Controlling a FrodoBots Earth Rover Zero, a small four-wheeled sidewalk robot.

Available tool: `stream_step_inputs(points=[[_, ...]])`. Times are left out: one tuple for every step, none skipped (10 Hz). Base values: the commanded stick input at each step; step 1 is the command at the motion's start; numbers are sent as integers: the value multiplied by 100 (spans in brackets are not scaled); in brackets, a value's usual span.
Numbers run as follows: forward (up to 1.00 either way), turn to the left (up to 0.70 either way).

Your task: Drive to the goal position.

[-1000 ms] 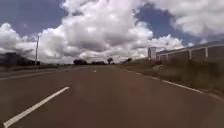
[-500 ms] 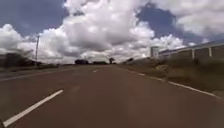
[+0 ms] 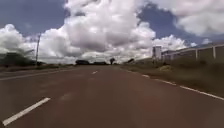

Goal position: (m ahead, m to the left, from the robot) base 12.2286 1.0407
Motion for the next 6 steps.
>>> stream_step_inputs(points=[[100, -23], [100, -22], [100, -11], [100, 0], [100, 0], [100, 0]])
